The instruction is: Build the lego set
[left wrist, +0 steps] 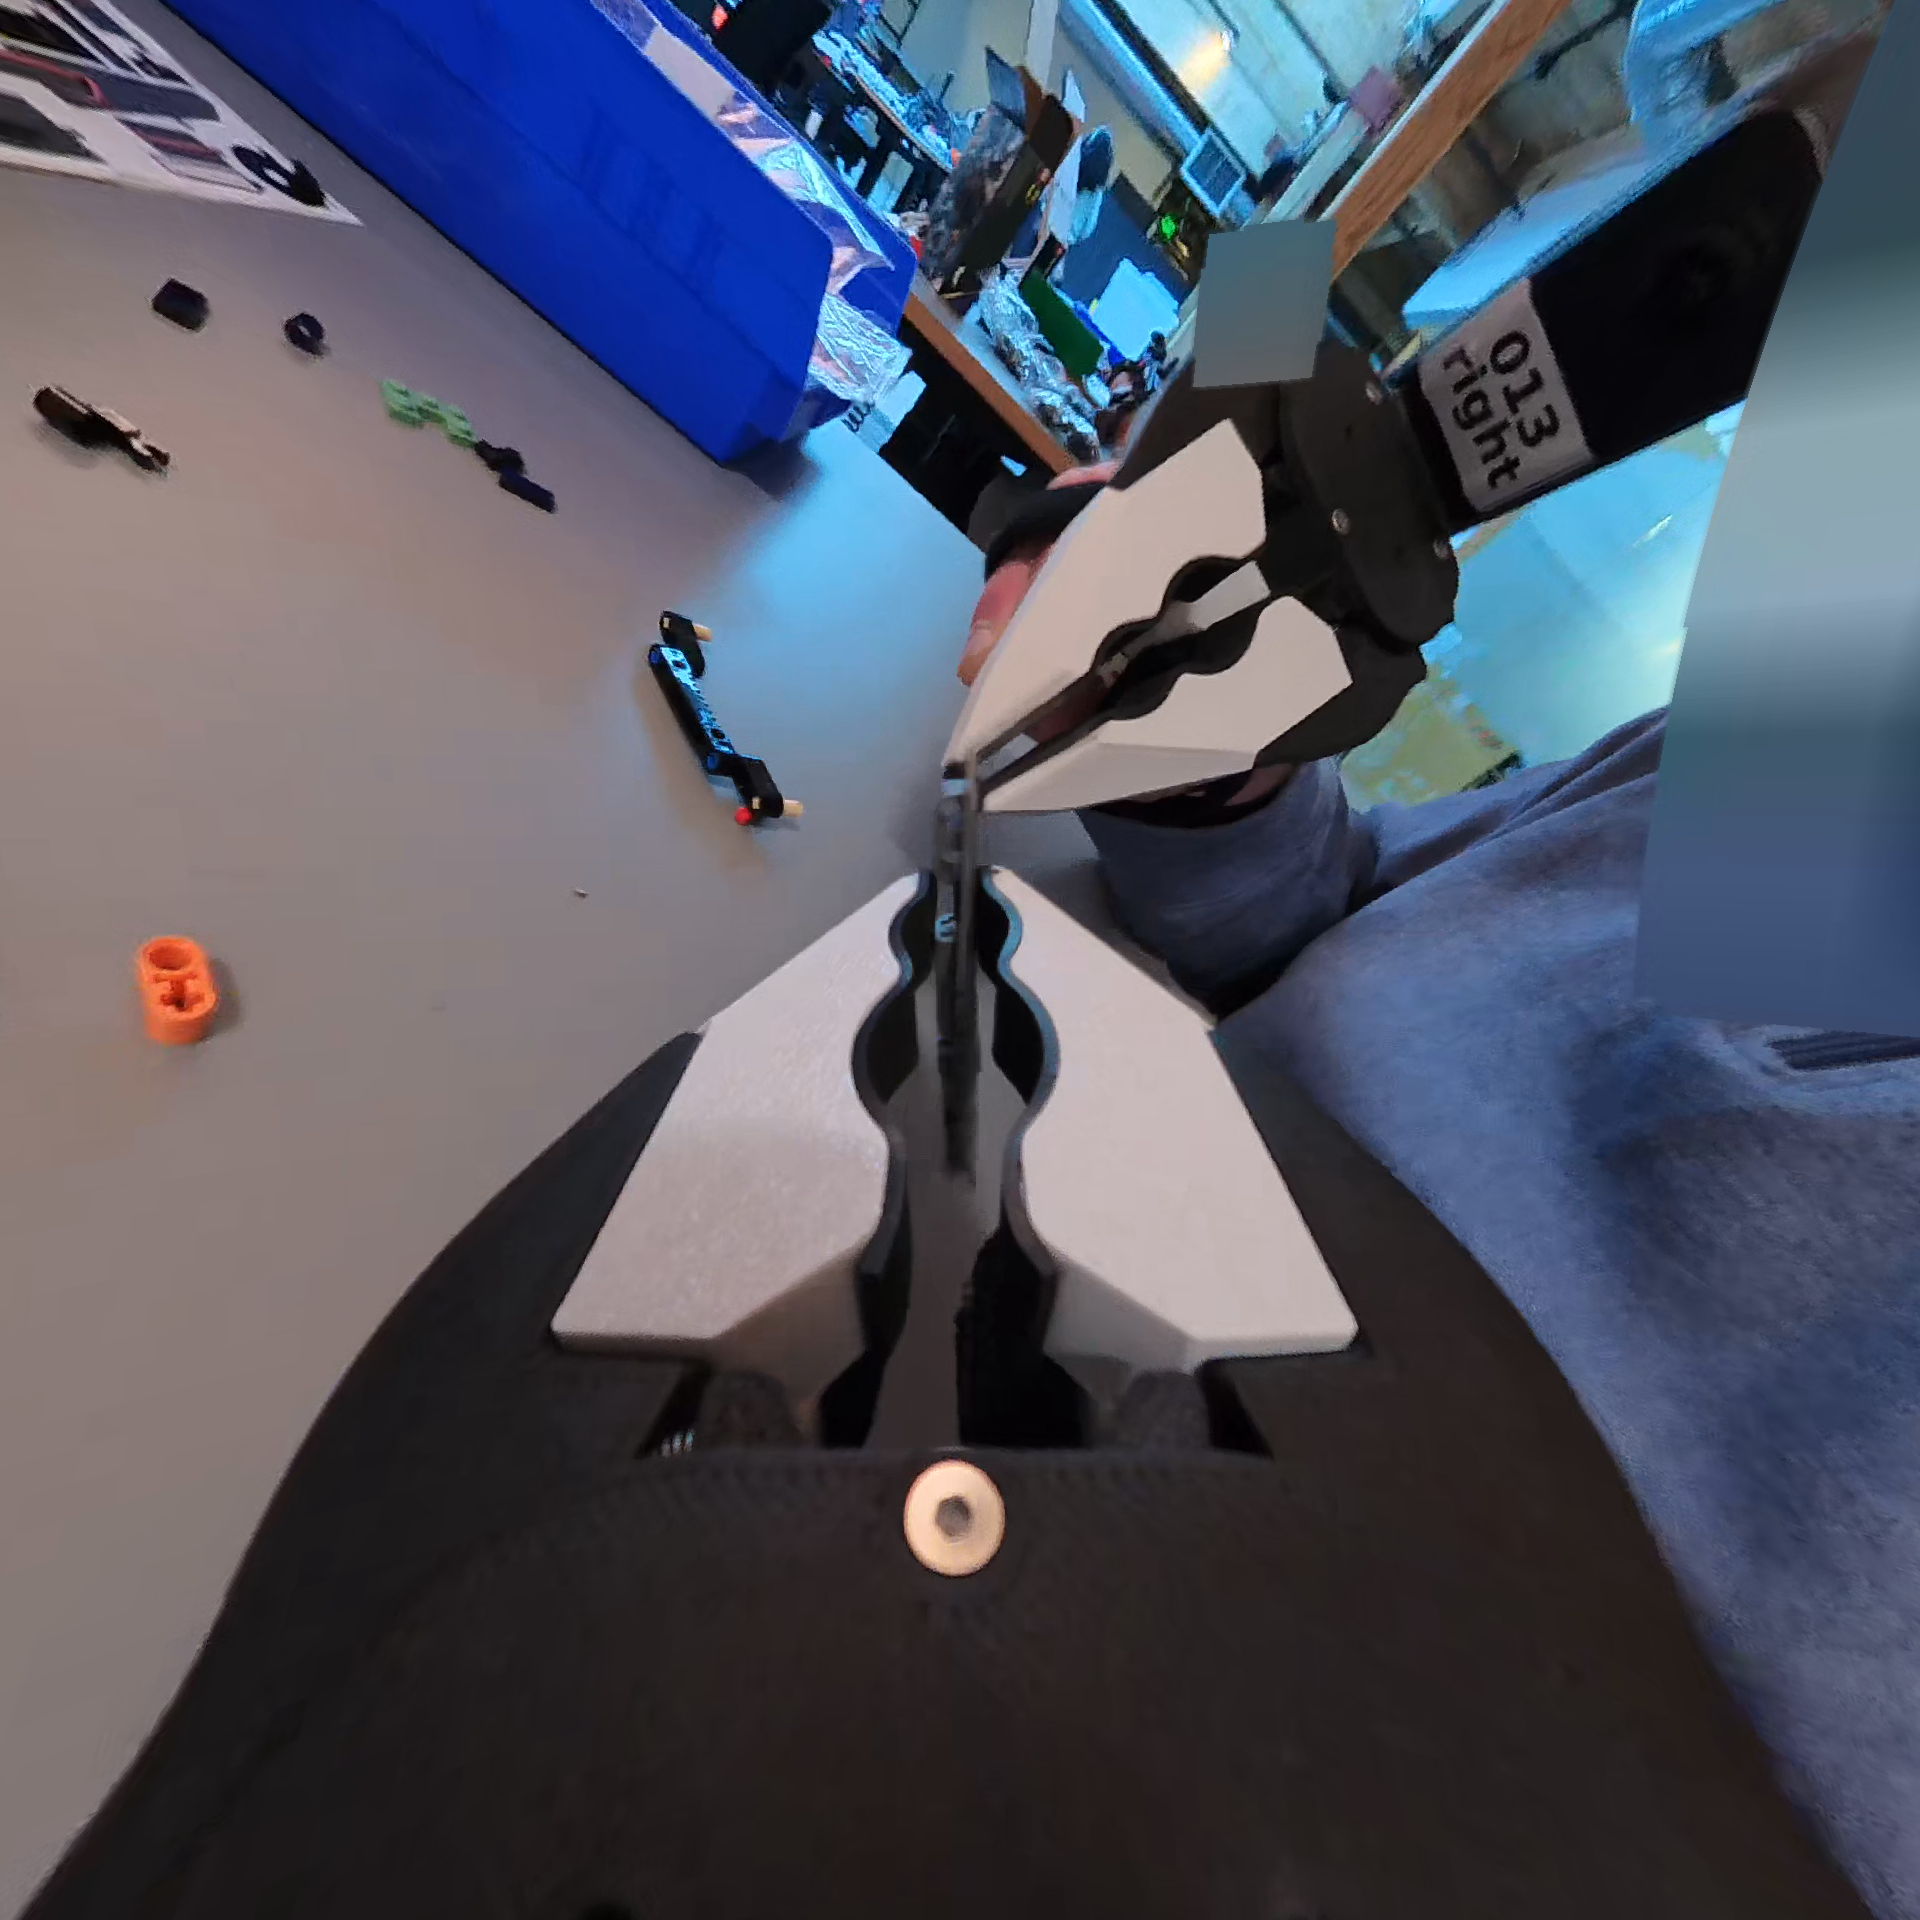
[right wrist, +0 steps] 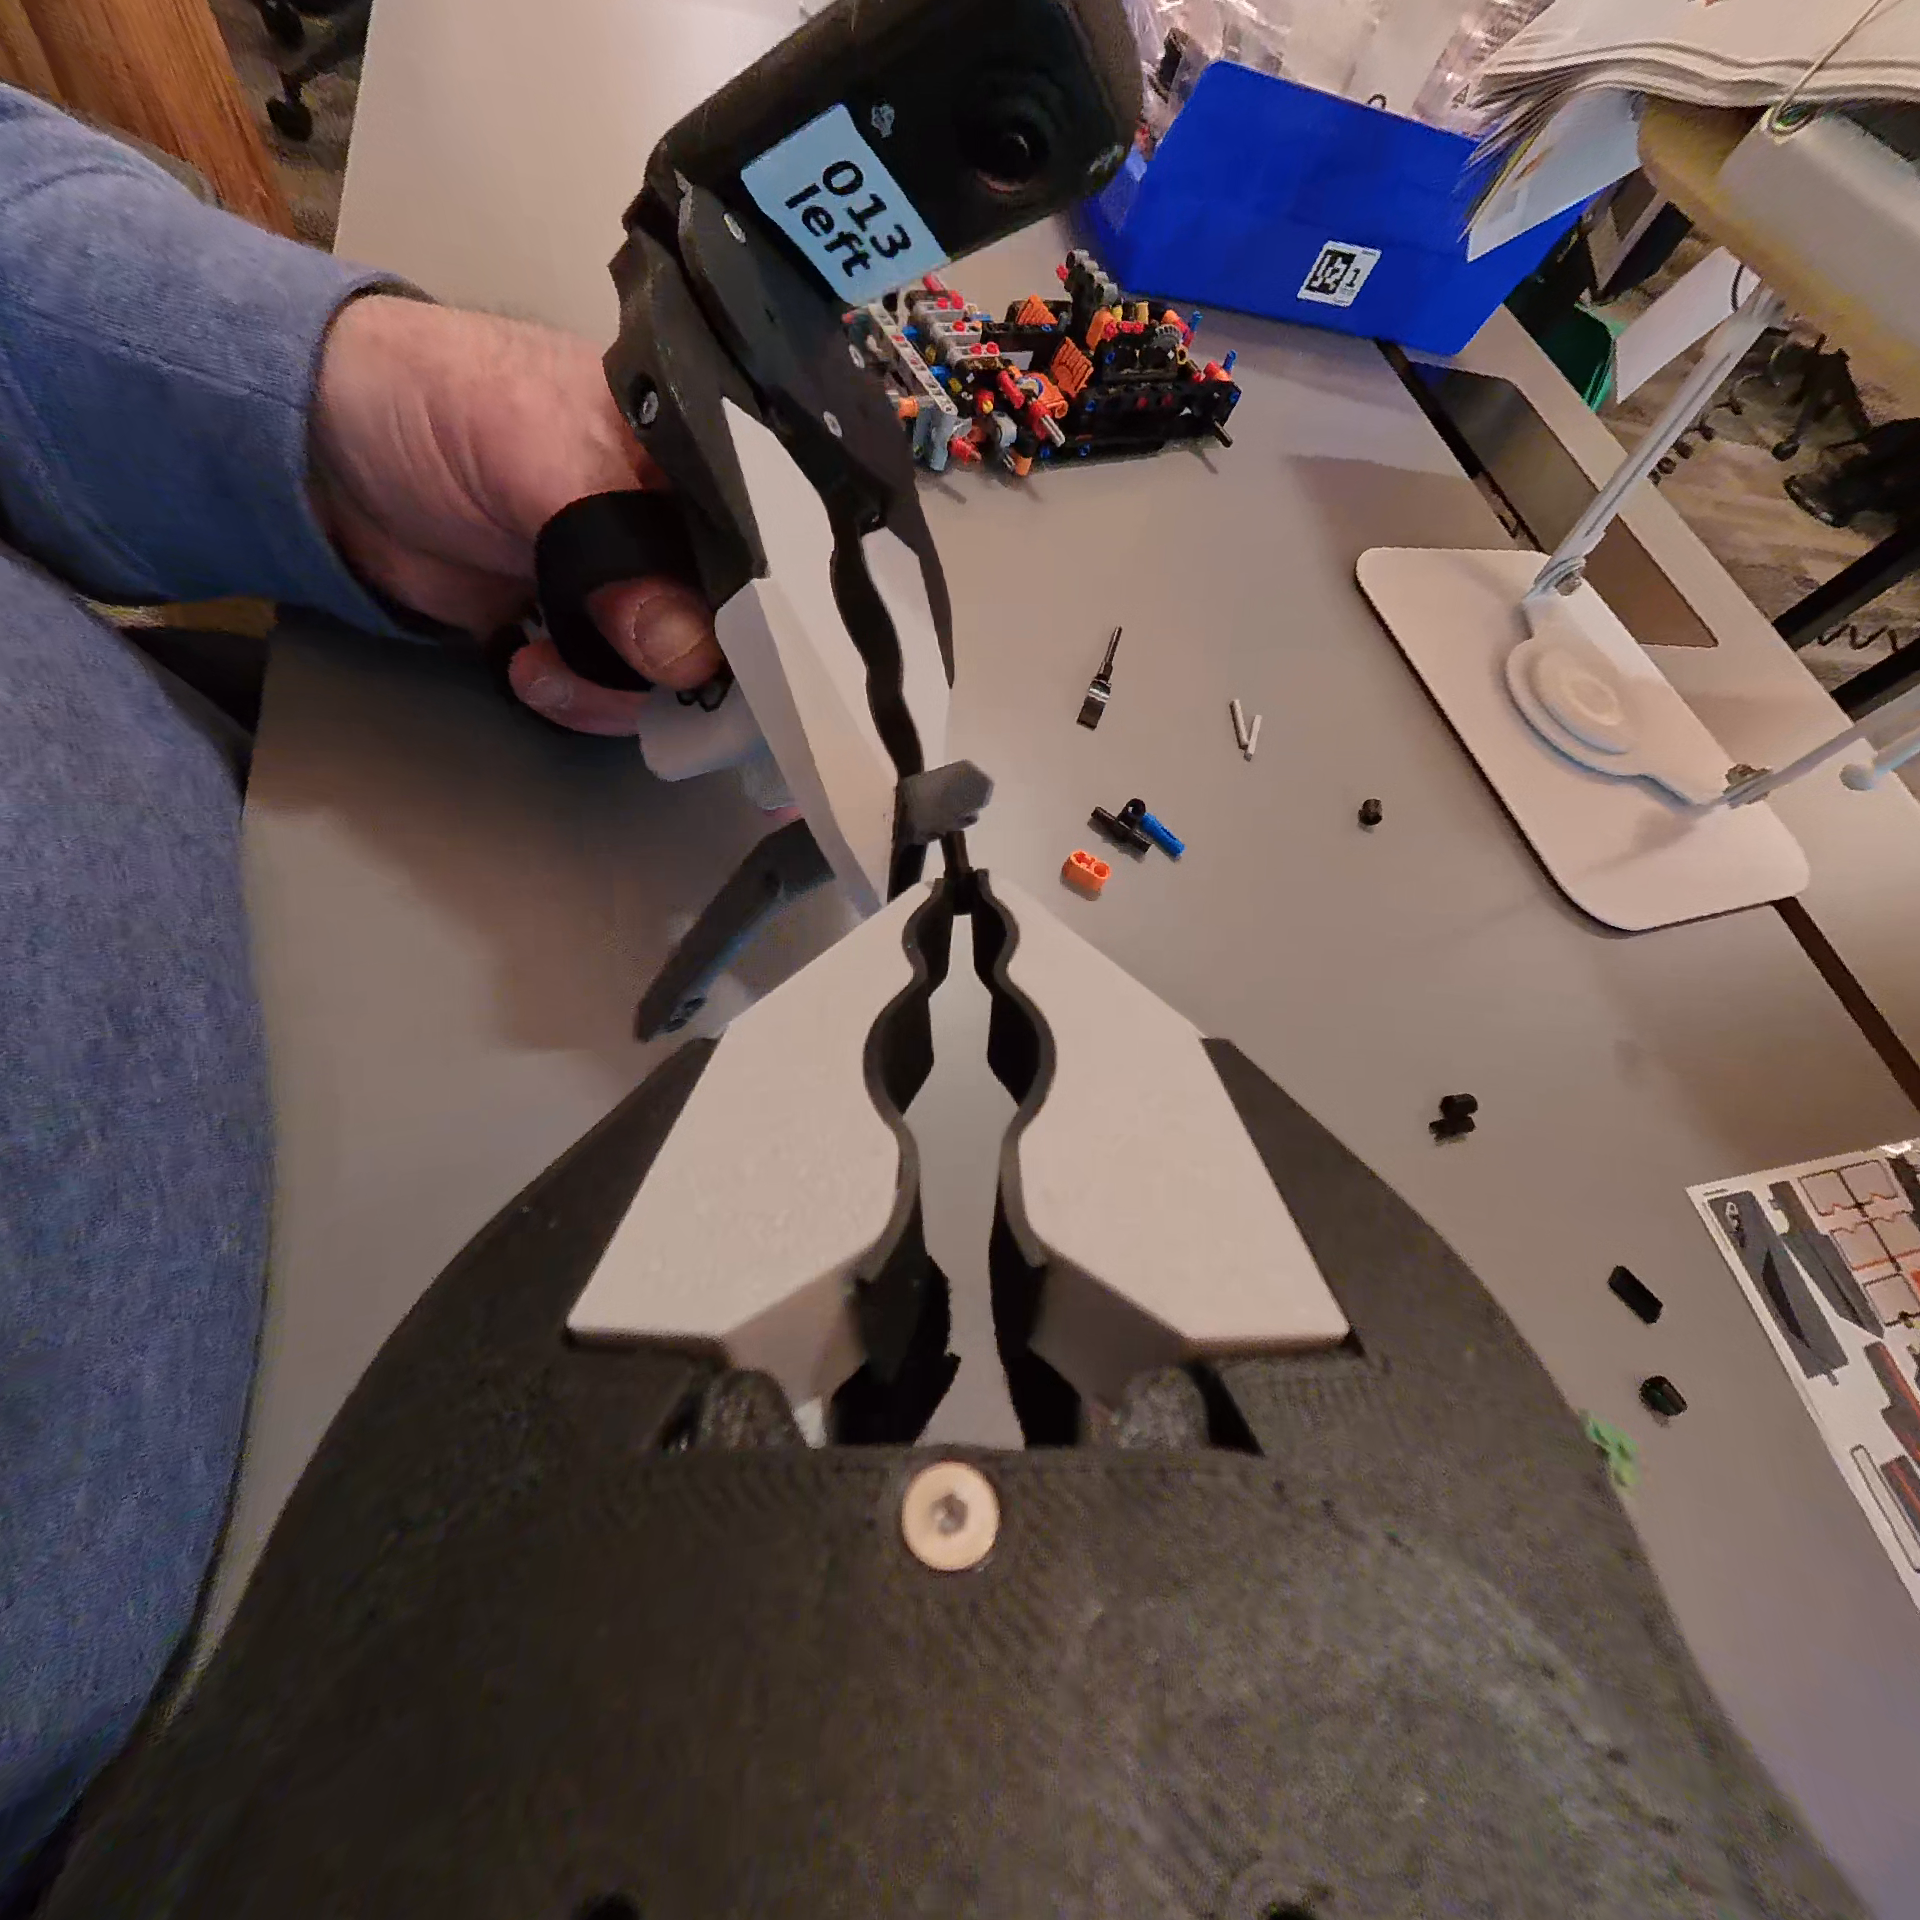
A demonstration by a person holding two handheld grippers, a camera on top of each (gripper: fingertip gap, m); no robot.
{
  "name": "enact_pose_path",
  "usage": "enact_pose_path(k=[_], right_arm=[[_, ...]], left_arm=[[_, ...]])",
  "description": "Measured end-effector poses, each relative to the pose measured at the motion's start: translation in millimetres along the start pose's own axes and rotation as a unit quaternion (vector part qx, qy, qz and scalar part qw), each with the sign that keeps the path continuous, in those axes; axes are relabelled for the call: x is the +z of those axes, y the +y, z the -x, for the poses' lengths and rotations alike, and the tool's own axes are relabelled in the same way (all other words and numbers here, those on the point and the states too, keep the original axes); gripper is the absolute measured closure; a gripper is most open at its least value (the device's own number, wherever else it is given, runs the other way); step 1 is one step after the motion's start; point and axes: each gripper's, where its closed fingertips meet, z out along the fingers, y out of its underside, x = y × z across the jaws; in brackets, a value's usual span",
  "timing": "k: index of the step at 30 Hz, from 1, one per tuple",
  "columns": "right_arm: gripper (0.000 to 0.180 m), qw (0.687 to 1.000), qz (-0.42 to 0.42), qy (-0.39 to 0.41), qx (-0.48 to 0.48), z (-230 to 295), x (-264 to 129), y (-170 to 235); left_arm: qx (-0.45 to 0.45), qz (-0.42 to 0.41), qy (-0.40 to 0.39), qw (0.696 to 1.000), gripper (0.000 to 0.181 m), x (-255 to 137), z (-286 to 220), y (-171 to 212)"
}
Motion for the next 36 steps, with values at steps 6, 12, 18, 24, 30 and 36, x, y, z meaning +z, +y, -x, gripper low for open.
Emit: enact_pose_path(k=[6, 12, 18, 24, 30, 36], right_arm=[[0.179, 1.0, -0.002, -0.008, 0.005, 4, 1, 2], [0.179, 1.0, 0.0, -0.004, -0.003, 8, 3, -1], [0.179, 0.999, 0.008, 0.025, -0.029, 6, 3, -3], [0.179, 0.997, 0.02, 0.049, -0.064, 7, 3, -4], [0.179, 0.994, 0.03, 0.06, -0.085, 8, 5, -5], [0.179, 0.995, 0.025, 0.053, -0.075, 8, 5, -3]], left_arm=[[0.017, -0.01, 0.003, 1.0, 0.176, -5, -2, -2], [0.042, -0.005, 0.027, 0.999, 0.176, -2, -11, -3], [0.043, -0.011, 0.033, 0.998, 0.176, -2, -11, -3], [0.035, -0.006, 0.037, 0.999, 0.176, -1, -9, -3], [0.035, 0.006, 0.04, 0.999, 0.176, 0, -8, -1], [0.039, 0.022, 0.019, 0.999, 0.176, 0, -3, 2]])
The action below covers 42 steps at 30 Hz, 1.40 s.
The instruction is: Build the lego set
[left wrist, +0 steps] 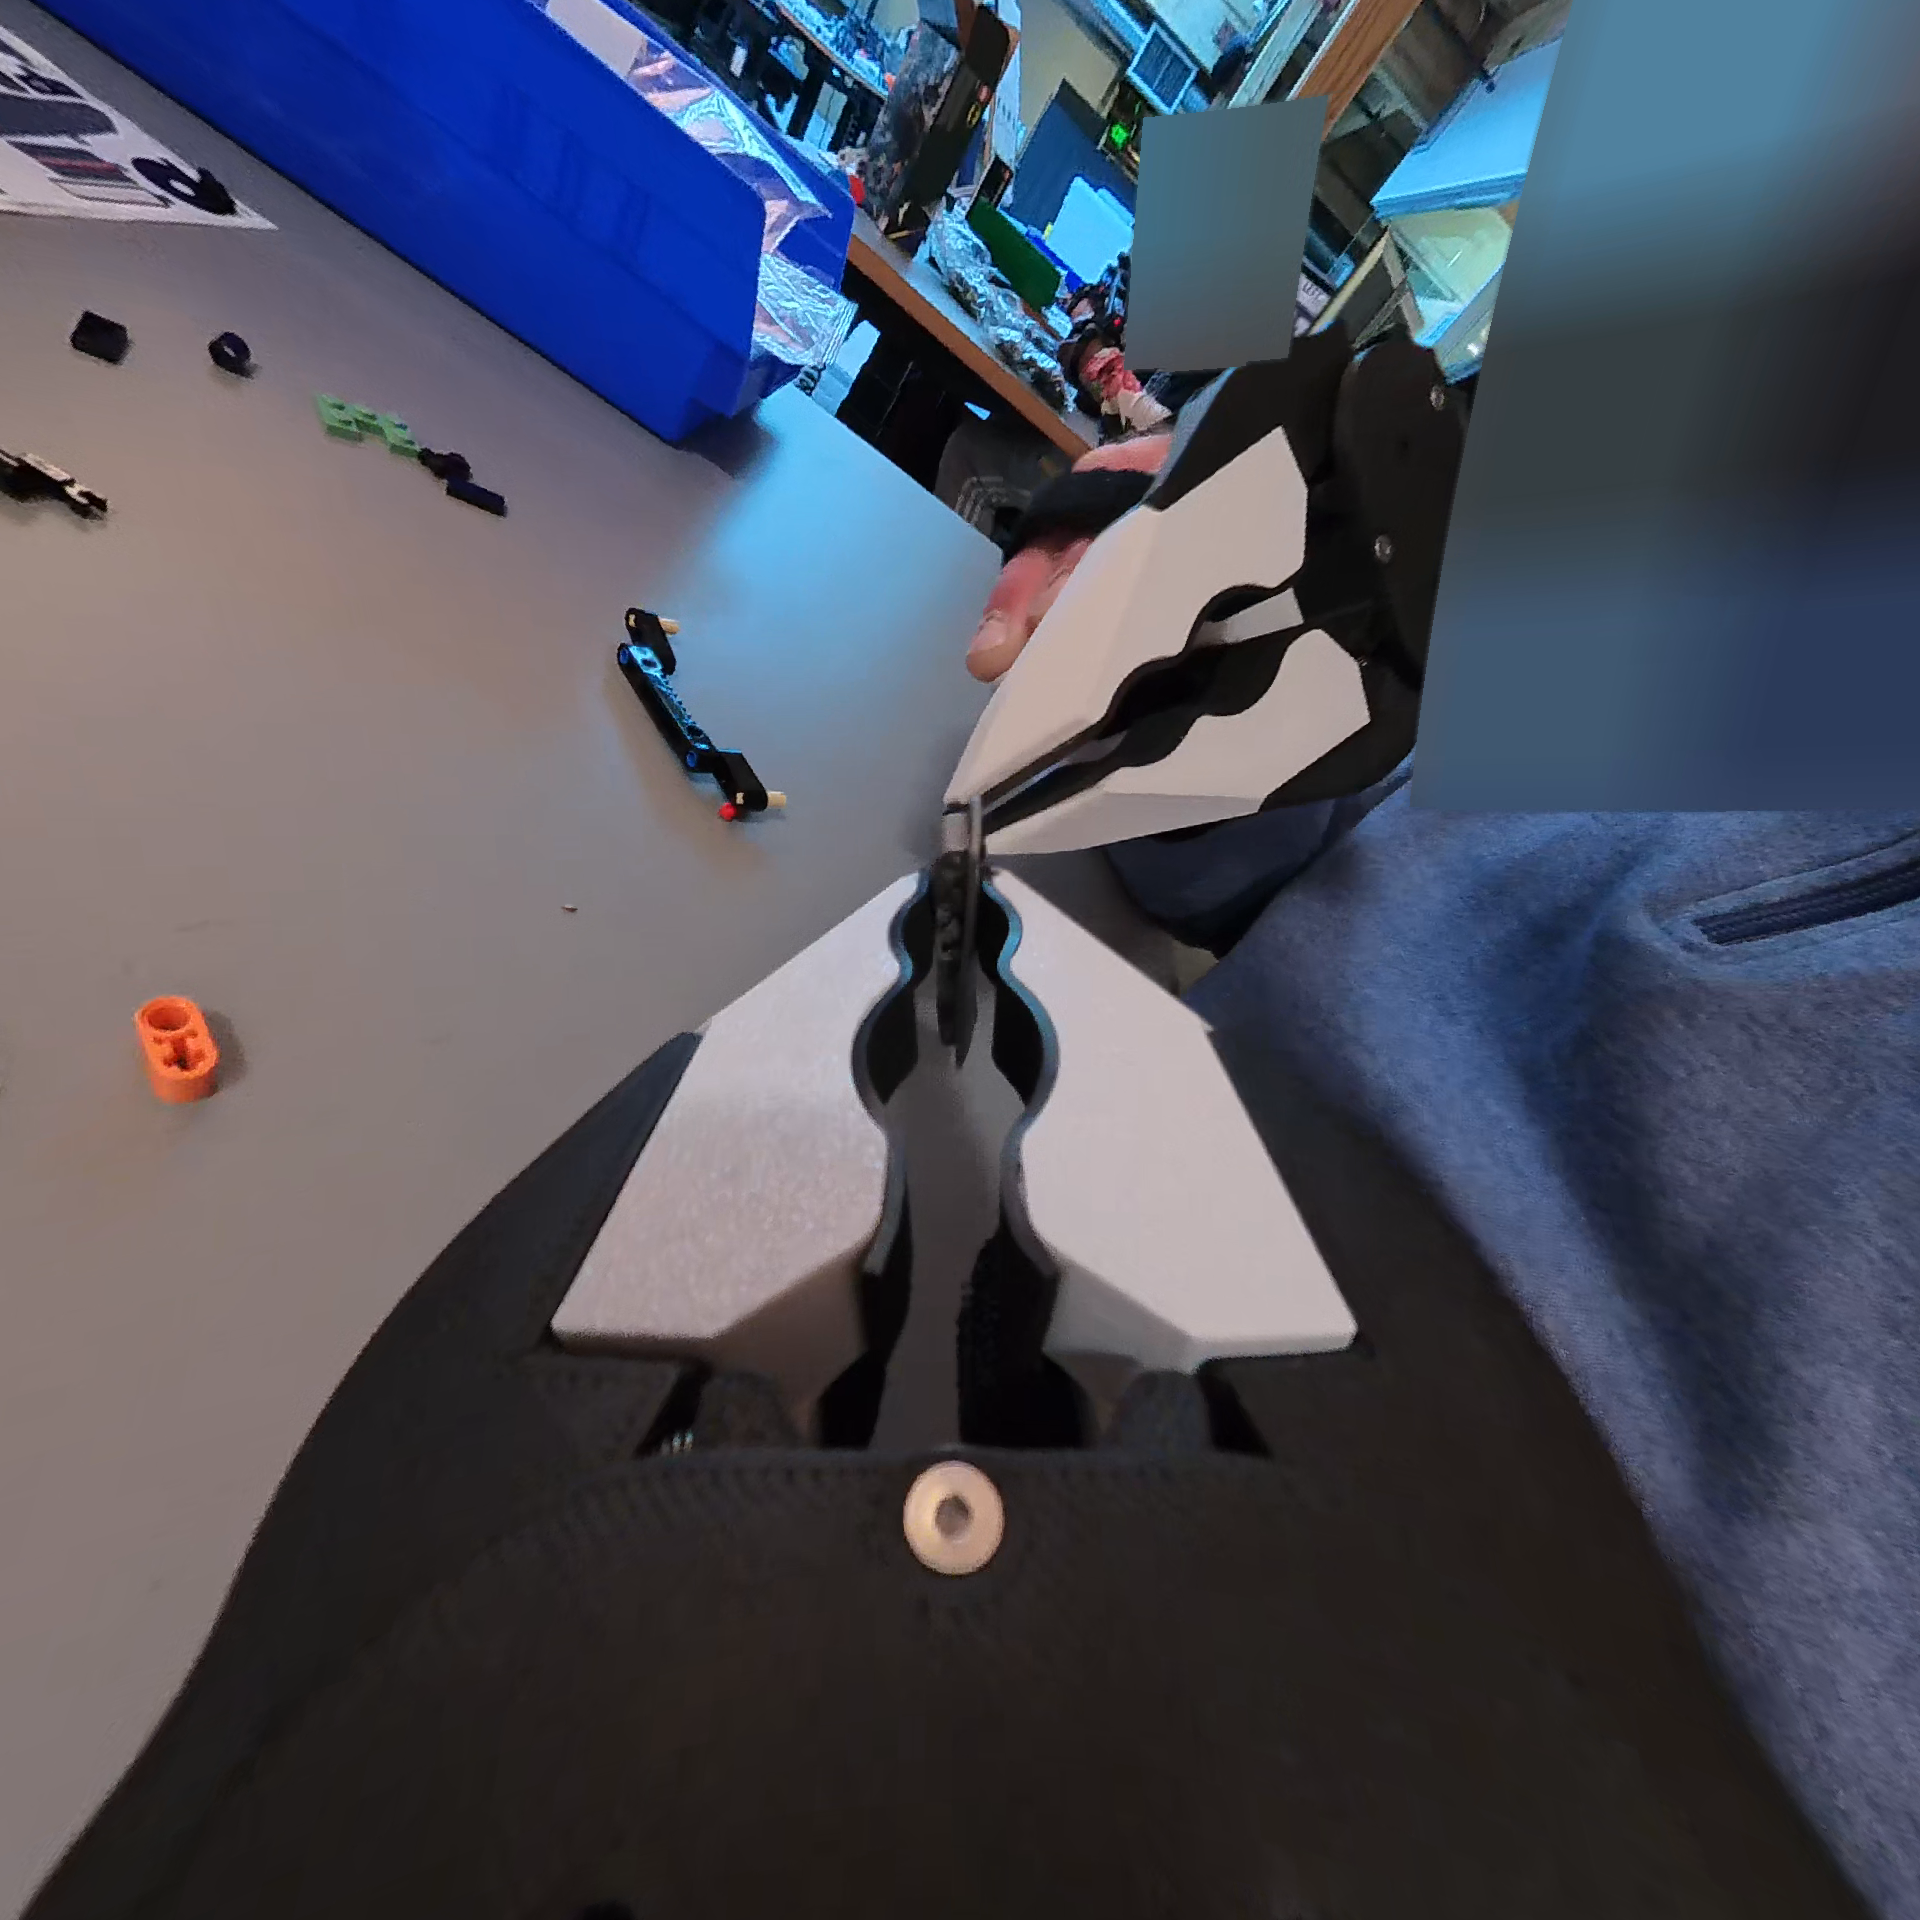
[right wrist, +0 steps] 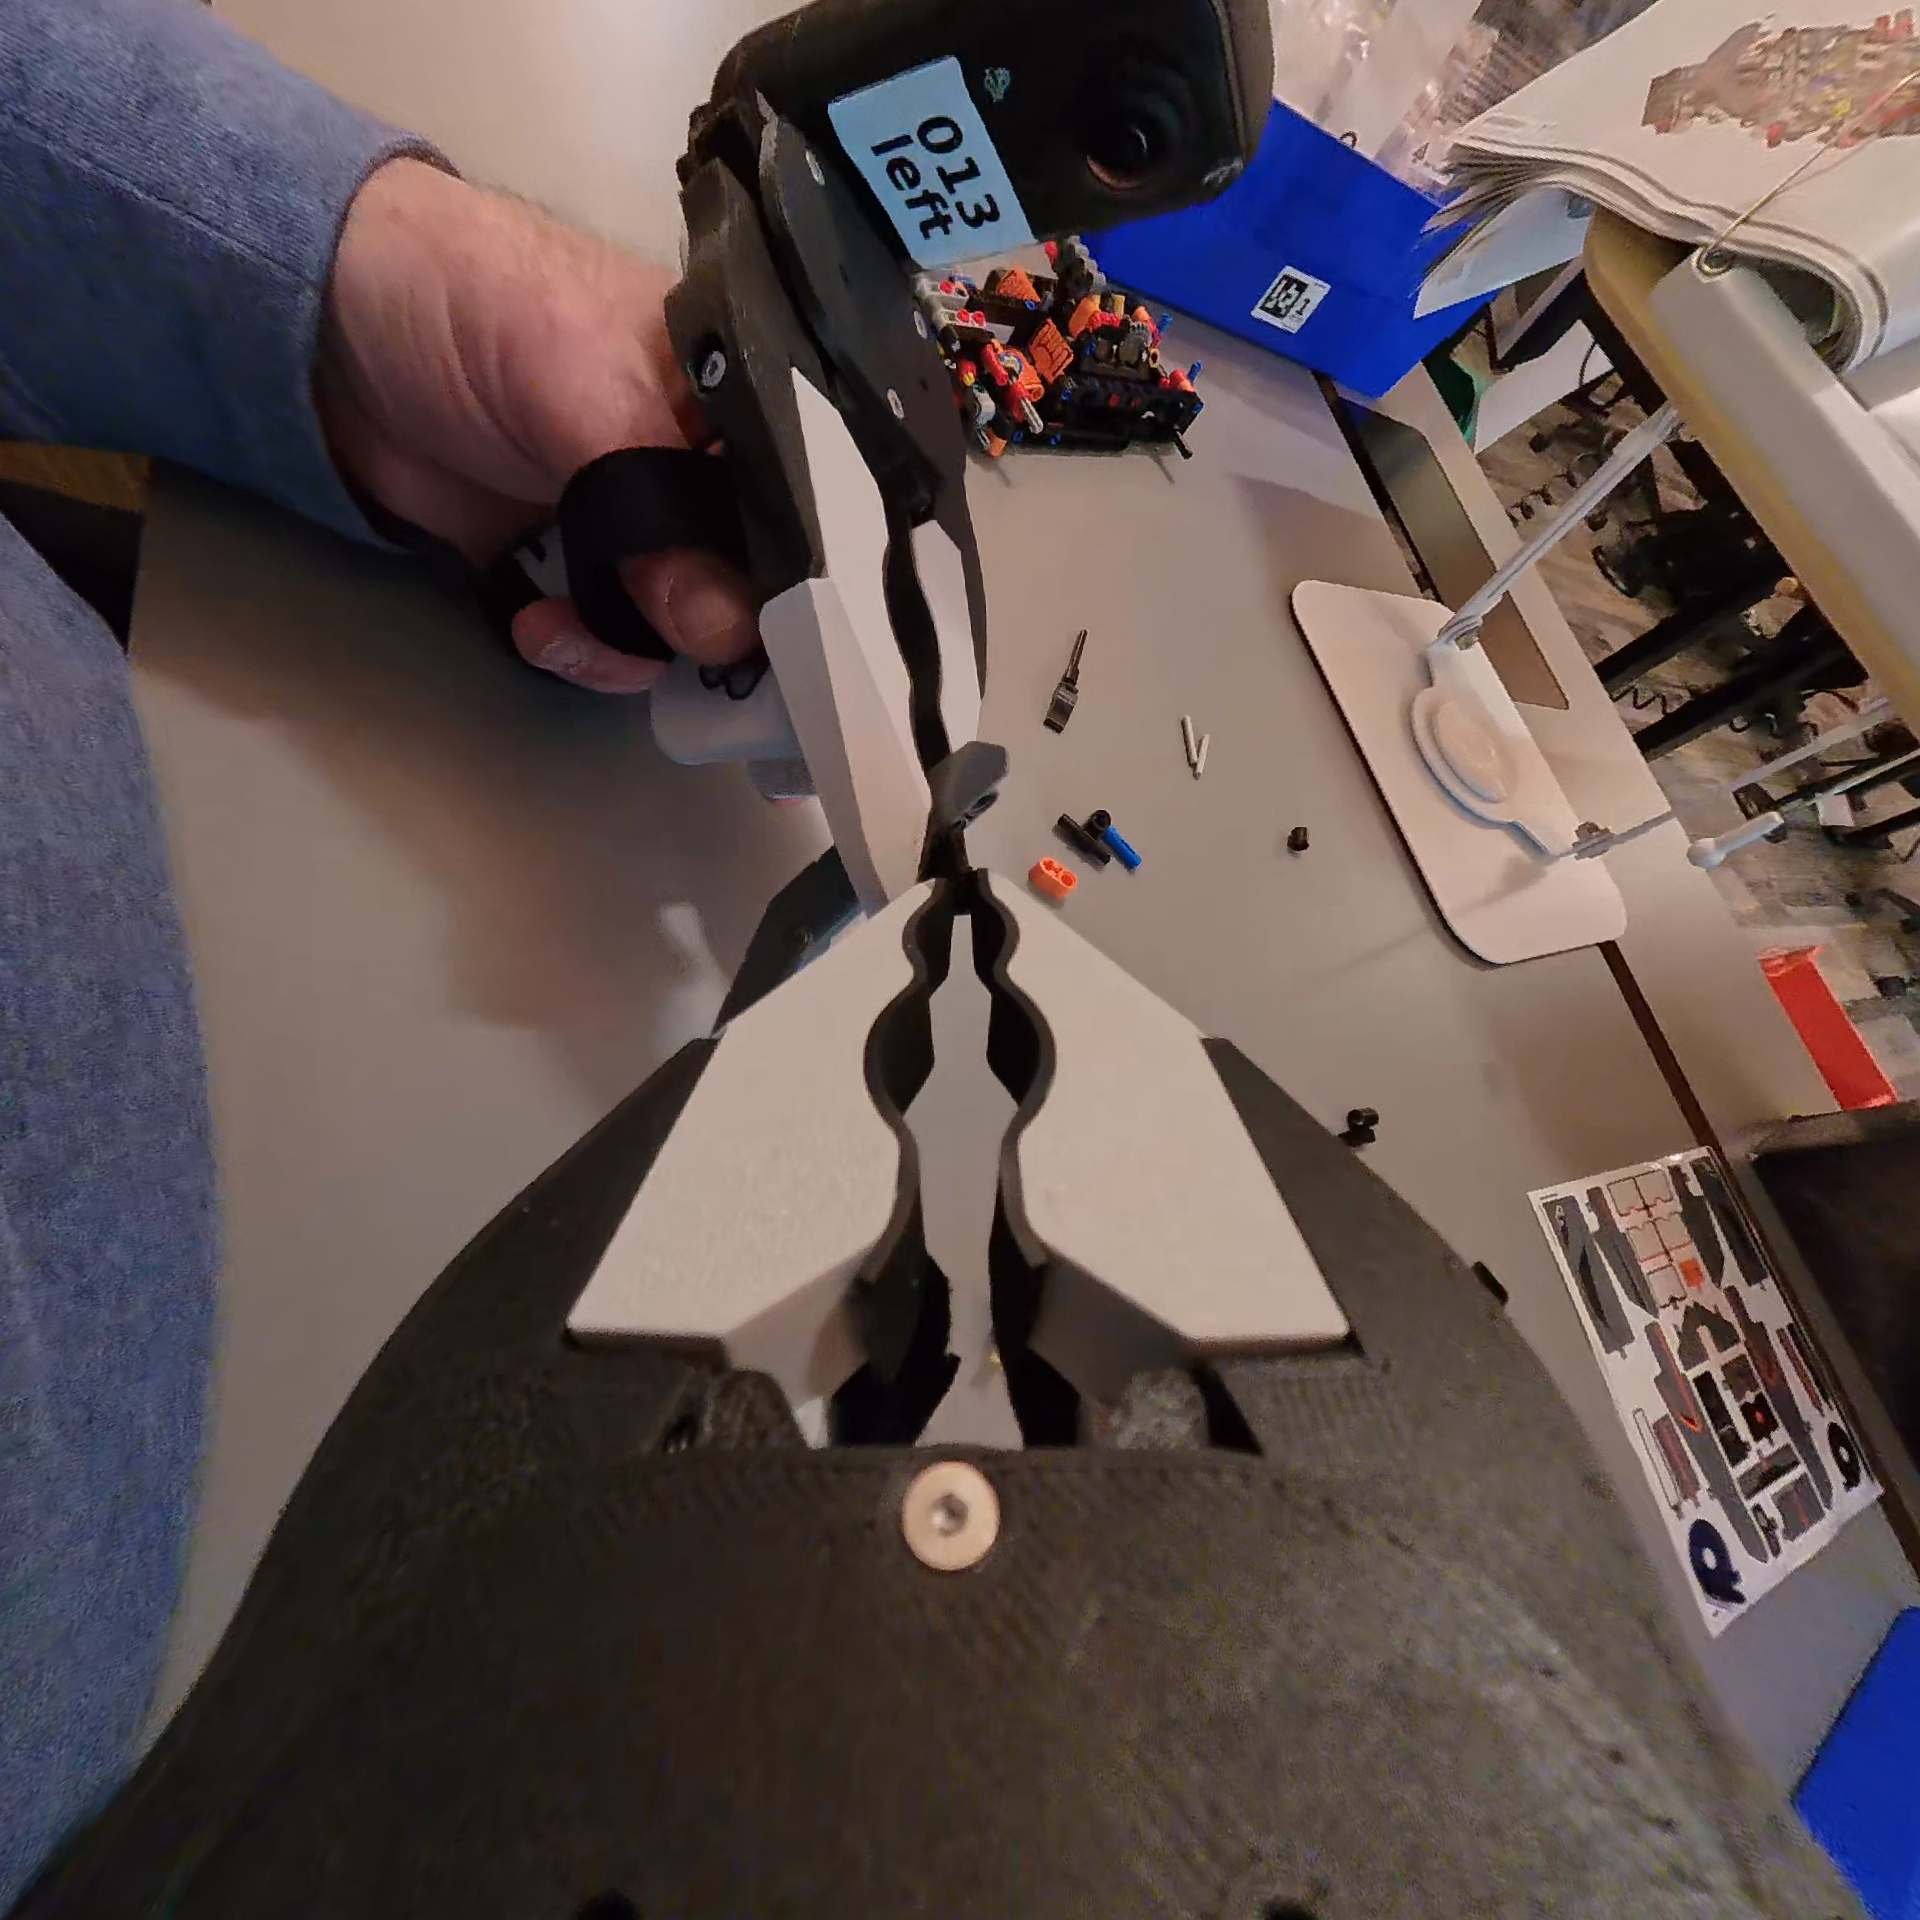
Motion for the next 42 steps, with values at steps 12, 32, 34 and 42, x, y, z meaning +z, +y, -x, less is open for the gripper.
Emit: enact_pose_path(k=[12, 32, 34, 42], right_arm=[[0.179, 1.0, 0.015, -0.002, -0.024, 2, 0, 0], [0.179, 0.995, 0.046, -0.011, -0.091, 9, 1, 5], [0.178, 0.995, 0.041, -0.019, -0.083, 10, 2, 6], [0.179, 0.999, 0.016, -0.042, -0.011, 7, 1, 13]], left_arm=[[0.069, 0.066, -0.041, 0.995, 0.176, 0, -1, 5], [0.095, 0.158, -0.078, 0.98, 0.175, 2, 3, 17], [0.097, 0.159, -0.078, 0.979, 0.175, 2, 4, 18], [0.11, 0.132, -0.097, 0.98, 0.175, 0, 6, 13]])
